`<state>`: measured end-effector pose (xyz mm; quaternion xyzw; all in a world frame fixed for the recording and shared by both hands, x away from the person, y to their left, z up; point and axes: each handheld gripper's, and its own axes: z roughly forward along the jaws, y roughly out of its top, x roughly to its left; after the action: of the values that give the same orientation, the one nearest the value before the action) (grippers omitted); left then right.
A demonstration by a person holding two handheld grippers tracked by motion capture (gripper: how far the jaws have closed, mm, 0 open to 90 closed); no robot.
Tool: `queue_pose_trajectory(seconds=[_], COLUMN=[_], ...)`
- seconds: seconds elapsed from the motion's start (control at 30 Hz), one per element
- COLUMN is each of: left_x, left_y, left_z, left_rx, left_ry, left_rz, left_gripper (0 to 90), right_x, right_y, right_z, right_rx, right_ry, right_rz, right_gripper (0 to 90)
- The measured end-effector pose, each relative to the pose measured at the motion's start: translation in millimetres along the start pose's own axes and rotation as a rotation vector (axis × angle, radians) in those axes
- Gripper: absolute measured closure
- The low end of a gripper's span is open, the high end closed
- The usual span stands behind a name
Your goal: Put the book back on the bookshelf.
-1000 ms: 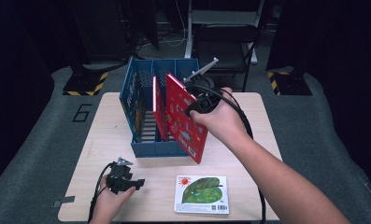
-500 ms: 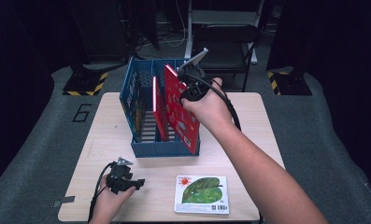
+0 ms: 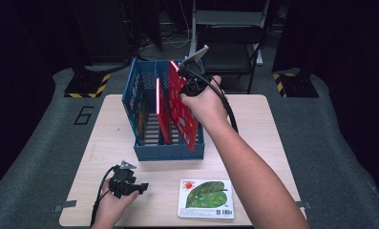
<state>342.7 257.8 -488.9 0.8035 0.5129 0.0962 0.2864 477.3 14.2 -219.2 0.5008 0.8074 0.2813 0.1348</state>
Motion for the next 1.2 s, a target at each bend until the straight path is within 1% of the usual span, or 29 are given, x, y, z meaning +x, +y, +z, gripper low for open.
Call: queue_pose_trajectory(seconds=[0.07,0.1,0.17,0.2,0.23,0.27,0.3,0.33,0.37,0.4,0.47,0.5,0.53,0.6,0.63,0.67,0.7,0.8,0.83,0.9,0.93,0.97,1.0,1.03,1.07,1.1,1.13,1.17,1.2], left_x=[0.6,-0.1,0.9,0.7,0.5,-0.2,0.8,-0.4,0.0,-0.9,-1.7,-1.8,-2.6,-1.5,-1.2,-0.5,-0.4,-0.1,0.2,-0.8,-2.2,-1.3,-1.6,-1.2,-1.2,-1.4,-2.4,-2.7,-1.1], left_y=[-0.1,-0.5,-0.4,-0.4,-0.5,-0.6,-0.2,-0.4,-0.2,-0.4,-0.4,-0.5,-0.8,-0.6,-0.8,-1.0,-1.1,-0.9,-0.6,-0.8,-1.3,-1.1,-1.2,-1.2,-1.3,-1.4,-1.8,-2.0,-1.6], left_z=[0.3,0.5,1.2,1.7,2.2,2.8,2.9,3.4,3.5,3.8,5.2,5.1,4.9,4.5,4.1,3.9,3.7,3.5,3.3,3.4,3.7,3.6,4.0,4.0,3.9,3.8,3.8,3.8,3.1], left_rx=[0.003,0.010,0.006,0.004,0.001,0.005,0.006,0.006,0.012,0.018,0.010,0.013,0.018,0.013,0.011,0.009,0.013,0.013,0.013,0.014,0.015,0.018,0.012,0.013,0.015,0.013,0.014,0.009,0.016], left_ry=[0.000,-0.005,0.003,0.004,0.004,-0.007,0.002,0.000,0.003,-0.003,0.003,0.006,-0.001,0.004,0.000,0.005,0.003,0.003,0.002,0.000,-0.011,-0.005,-0.003,-0.002,-0.003,-0.003,-0.014,-0.011,-0.004], left_rz=[0.007,-0.004,0.009,0.004,0.001,-0.008,0.014,0.002,0.013,0.006,0.010,0.017,0.009,0.018,0.014,0.017,0.013,0.018,0.027,0.017,-0.002,0.013,0.010,0.016,0.017,0.014,-0.002,-0.010,0.011], left_gripper=[39.1,39.1,39.1,39.1,39.1,39.0,39.1,39.0,39.0,39.1,39.0,39.0,39.1,39.1,39.0,39.0,39.1,39.0,39.0,39.0,39.1,39.0,39.1,39.0,39.1,39.0,39.0,39.1,39.0], right_x=[-2.0,-1.8,-2.7,-1.4,-1.3,-1.4,0.0,1.4,2.4,3.9,6.1,6.7,7.2,9.1,10.2,10.3,10.9,11.2,11.8,13.6,14.3,15.1,15.9,17.3,18.2,18.8,19.3,19.6,20.0], right_y=[2.8,4.0,6.4,8.3,9.1,10.0,11.6,12.8,13.9,15.0,17.5,18.7,19.6,21.5,22.1,22.7,23.5,25.3,25.6,26.0,26.1,26.3,26.4,26.7,27.0,27.0,27.0,26.9,27.0], right_z=[3.8,4.9,6.8,7.6,8.1,8.9,9.8,10.4,12.1,13.4,16.9,18.7,20.6,22.8,23.5,24.5,25.1,28.1,29.6,32.5,34.1,35.7,37.1,38.4,40.4,41.5,42.9,44.3,46.4], right_rx=[0.000,0.001,-0.004,-0.009,-0.013,-0.022,-0.027,-0.023,-0.031,-0.030,-0.027,-0.027,-0.029,-0.030,-0.031,-0.038,-0.038,-0.044,-0.046,-0.050,-0.051,-0.053,-0.054,-0.052,-0.058,-0.060,-0.062,-0.061,-0.061], right_ry=[-0.010,-0.016,-0.021,-0.027,-0.029,-0.031,-0.034,-0.035,-0.039,-0.047,-0.050,-0.053,-0.049,-0.054,-0.057,-0.060,-0.063,-0.078,-0.088,-0.094,-0.090,-0.091,-0.091,-0.094,-0.102,-0.107,-0.107,-0.110,-0.114], right_rz=[-0.004,0.009,0.015,0.042,0.046,0.041,0.048,0.055,0.052,0.053,0.064,0.069,0.074,0.082,0.087,0.081,0.089,0.103,0.108,0.116,0.123,0.131,0.136,0.144,0.135,0.134,0.139,0.142,0.146], right_gripper=[79.1,79.1,79.1,79.1,79.1,79.1,79.1,79.1,79.1,79.1,79.1,79.1,79.1,79.1,79.1,79.1,79.1,79.1,79.1,79.0,79.1,79.1,79.1,79.1,79.0,79.0,79.0,79.0,79.0])
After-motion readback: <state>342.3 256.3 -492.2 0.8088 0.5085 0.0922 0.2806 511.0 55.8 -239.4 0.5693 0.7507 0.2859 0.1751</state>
